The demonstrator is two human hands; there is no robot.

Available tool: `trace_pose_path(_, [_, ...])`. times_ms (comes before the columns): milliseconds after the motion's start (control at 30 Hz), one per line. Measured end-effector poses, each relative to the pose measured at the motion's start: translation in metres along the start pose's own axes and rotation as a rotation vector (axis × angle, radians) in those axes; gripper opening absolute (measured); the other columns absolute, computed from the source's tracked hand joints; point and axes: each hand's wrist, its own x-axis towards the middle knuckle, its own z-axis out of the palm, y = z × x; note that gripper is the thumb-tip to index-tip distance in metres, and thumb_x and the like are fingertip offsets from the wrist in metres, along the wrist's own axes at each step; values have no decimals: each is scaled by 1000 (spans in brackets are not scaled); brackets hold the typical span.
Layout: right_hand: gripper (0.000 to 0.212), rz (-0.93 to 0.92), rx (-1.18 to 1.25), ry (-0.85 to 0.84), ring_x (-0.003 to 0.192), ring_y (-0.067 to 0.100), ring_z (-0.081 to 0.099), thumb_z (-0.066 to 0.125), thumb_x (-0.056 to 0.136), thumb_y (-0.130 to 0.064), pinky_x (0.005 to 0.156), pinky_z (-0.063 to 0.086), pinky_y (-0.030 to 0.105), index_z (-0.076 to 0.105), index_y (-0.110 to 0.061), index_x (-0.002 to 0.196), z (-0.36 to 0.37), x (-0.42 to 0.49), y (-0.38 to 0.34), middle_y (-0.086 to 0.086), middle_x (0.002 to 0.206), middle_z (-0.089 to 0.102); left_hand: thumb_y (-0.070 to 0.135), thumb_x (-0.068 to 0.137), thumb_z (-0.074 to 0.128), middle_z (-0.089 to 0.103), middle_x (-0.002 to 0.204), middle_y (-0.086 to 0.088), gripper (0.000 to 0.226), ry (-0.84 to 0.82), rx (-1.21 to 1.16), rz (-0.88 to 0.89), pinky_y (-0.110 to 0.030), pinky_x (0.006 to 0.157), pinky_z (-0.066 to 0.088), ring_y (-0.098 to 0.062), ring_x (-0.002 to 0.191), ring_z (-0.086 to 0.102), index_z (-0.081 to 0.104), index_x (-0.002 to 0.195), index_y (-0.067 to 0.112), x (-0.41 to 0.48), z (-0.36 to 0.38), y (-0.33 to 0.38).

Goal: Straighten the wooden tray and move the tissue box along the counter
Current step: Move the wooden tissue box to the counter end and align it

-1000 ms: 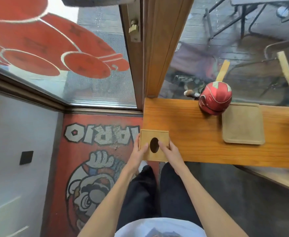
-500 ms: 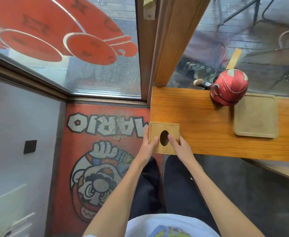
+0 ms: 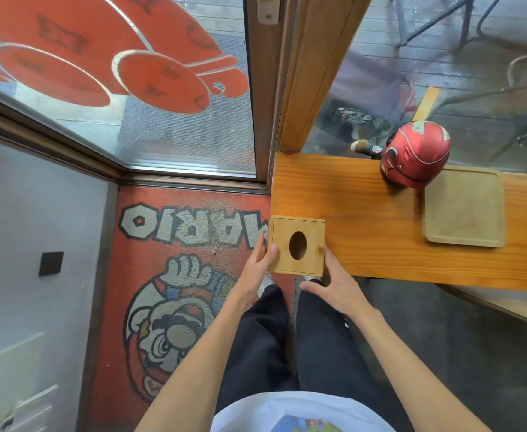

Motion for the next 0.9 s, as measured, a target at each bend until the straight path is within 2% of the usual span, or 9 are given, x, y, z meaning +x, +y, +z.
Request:
trace_pose_path(100, [115,-6,-173,87,150,21,31,66,75,-72,108,46,55,-6,-36,157,12,3,3,-8,168,16,50,91,62,52,149,6,72,9,44,52,-39,116,38,-14,135,51,33,154,29,2,4,-6])
trace_pose_path(200, [97,36,-208,170,142,33,43,62,85,-60,102,50,56,11,-25,159,23,4,-2,6,165,26,45,95,58,62,139,4,58,25,56,60,-34,108,44,-16,129,58,45,148,26,4,6,-9])
trace_pose_path(467, [79,107,-271,287,116,37,66,61,89,-51,92,57,53,30,-21,155,35,7,3,12,159,40,59,90,53,57,144,-1,73,33,147,74,-41,115,40,-18,131,55,41,150,20,10,9,-9])
trace_pose_path(500, [77,109,-293,298,112,37,68,63,90,-48,90,58,53,32,-20,155,36,8,5,12,158,41,58,92,50,57,144,0,70,31,176,78,-37,113,42,-17,131,54,40,150,20,9,9,-8])
trace_pose_path(567, [74,110,-327,307,106,36,71,67,91,-39,87,60,52,33,-20,154,39,9,8,12,157,43,50,100,44,57,143,2,58,20,232,102,-19,100,49,-15,130,55,40,150,21,8,9,-7])
trace_pose_path(633, [72,114,-350,313,101,36,72,68,92,-31,86,60,52,34,-20,154,41,11,10,12,156,44,43,103,40,55,144,5,53,7,272,119,-7,88,48,-11,130,53,36,152,21,7,8,-5])
trace_pose_path(767, [69,123,-394,323,94,38,73,67,93,-29,82,59,51,36,-18,153,41,10,8,13,155,45,42,104,37,45,154,2,57,17,273,120,-20,105,35,-13,138,44,27,156,20,4,9,-3])
trace_pose_path(833, [68,124,-405,331,91,38,74,66,93,-31,80,60,50,37,-17,153,41,10,8,13,155,46,39,105,36,46,152,3,56,10,275,115,-10,97,39,-10,132,47,27,156,19,3,10,-2])
trace_pose_path(900, [69,120,-403,343,90,37,74,68,92,-31,78,60,49,38,-17,153,43,11,9,12,154,48,36,105,36,53,140,10,52,-7,289,116,0,85,44,1,118,53,31,154,17,2,10,-1])
